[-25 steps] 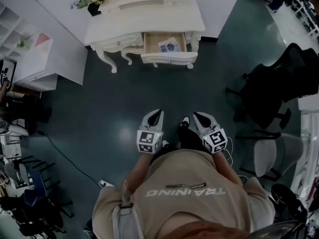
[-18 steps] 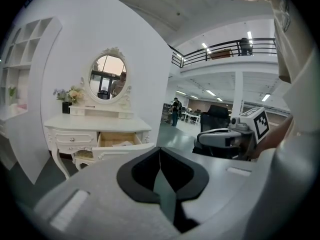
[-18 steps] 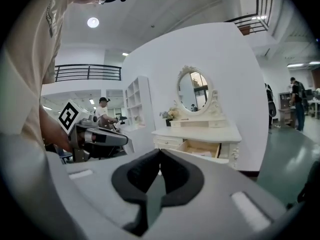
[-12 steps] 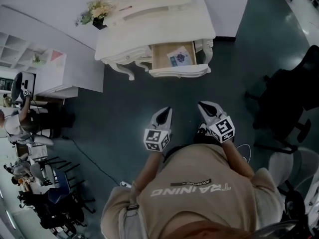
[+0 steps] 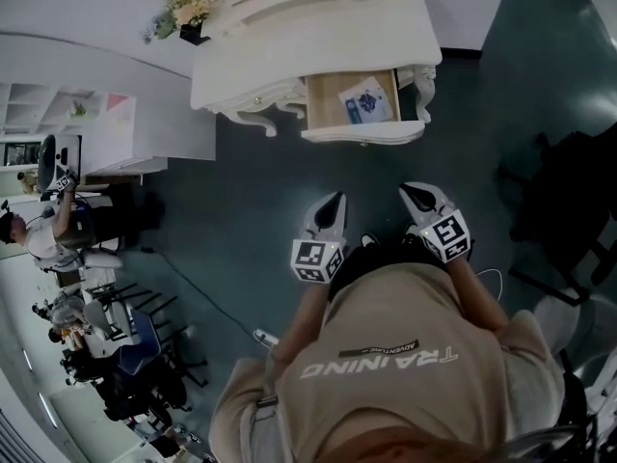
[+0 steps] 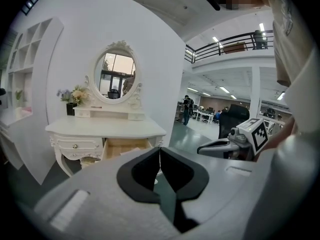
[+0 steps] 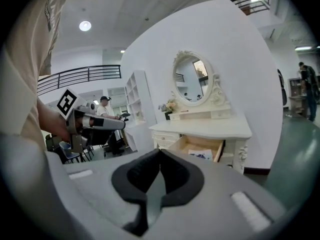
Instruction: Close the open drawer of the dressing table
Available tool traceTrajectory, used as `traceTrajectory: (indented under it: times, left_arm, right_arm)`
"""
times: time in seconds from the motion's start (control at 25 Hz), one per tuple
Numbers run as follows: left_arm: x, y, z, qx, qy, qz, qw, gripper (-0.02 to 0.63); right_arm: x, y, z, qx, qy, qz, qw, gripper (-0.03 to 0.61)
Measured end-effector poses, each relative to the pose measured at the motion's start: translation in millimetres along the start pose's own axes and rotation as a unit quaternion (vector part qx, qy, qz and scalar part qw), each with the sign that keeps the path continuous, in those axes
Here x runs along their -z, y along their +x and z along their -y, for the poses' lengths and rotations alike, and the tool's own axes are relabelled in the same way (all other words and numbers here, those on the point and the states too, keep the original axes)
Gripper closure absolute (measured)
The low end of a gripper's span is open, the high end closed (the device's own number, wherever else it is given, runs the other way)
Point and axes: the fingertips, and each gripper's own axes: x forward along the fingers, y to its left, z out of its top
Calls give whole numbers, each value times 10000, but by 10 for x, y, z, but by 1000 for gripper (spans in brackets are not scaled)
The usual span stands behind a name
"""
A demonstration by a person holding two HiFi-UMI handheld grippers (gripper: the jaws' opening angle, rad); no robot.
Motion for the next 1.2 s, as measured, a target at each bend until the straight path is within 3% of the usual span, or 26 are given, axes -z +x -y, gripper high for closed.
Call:
traceTrajectory:
  times: [0.24,0.4,0.6,0.8,1.2]
  left_arm:
    - [99,250,-572,177,-131,-87,9997,603]
    - [36,423,-882,581,-54,-87,9983,603]
    - [-119,667,-1329,1104,352,-134,9932,603]
    - [-64,856,-1687,1459,307,-336,9883,603]
    - [35,1282,-1875,1543,239,-563,9861,603]
  right_arm:
    - [-18,496,39,55,-5,-205,9998,574]
    - [-224,788,-7,294,-97,-311,9990,574]
    - [-597,1249,7,563,-95,-286,9980,574]
    - [-713,1539,75,956,14,-290,9950,574]
    - [-547,1617,331,1166,169,-653,9909,574]
